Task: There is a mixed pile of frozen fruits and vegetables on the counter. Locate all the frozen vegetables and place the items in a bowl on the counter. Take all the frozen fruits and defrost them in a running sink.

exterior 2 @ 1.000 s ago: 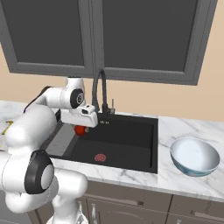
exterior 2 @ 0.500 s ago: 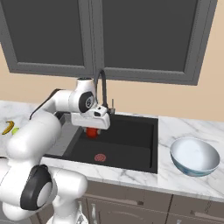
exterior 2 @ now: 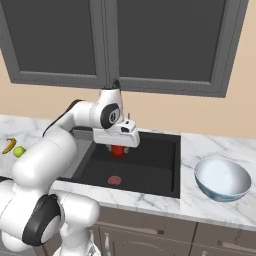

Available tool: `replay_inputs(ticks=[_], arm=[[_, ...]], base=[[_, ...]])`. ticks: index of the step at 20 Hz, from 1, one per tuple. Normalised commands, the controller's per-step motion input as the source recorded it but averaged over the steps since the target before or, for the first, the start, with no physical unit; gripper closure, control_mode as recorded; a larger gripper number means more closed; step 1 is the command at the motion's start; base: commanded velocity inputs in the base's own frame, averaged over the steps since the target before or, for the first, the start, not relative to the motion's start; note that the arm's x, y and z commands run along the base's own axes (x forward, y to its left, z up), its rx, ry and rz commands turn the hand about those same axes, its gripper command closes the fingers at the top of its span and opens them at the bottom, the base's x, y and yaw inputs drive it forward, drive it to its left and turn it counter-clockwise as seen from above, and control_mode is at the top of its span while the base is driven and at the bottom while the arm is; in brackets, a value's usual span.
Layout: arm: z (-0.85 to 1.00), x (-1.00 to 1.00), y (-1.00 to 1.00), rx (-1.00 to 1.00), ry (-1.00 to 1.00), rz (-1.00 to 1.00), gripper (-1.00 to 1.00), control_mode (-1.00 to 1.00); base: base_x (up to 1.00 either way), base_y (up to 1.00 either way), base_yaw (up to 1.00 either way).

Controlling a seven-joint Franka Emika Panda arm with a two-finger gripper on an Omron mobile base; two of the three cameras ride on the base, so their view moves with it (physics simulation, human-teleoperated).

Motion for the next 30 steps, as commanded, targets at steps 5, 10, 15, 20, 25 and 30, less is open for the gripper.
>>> replay_inputs(ticks=[5, 10, 15, 20, 25, 30], arm=[[0.23, -0.09, -0.38, 0.0, 0.0, 0.0, 1.0, -1.0], [0.3, -0.11, -0.37, 0.0, 0.0, -0.01, 1.0, -1.0], [0.28, -0.13, -0.4, 0.0, 0.0, -0.06, 1.0, -1.0], [0.25, -0.13, -0.4, 0.0, 0.0, -0.07, 1.0, -1.0], [0.12, -0.14, -0.4, 0.0, 0.0, -0.07, 1.0, -1.0], [0.04, -0.12, -0.41, 0.0, 0.0, -0.07, 1.0, -1.0]], base=[[0.0, 0.0, 0.0], [0.0, 0.0, 0.0], [0.0, 0.0, 0.0], [0.0, 0.0, 0.0], [0.0, 0.0, 0.0], [0.0, 0.0, 0.0]])
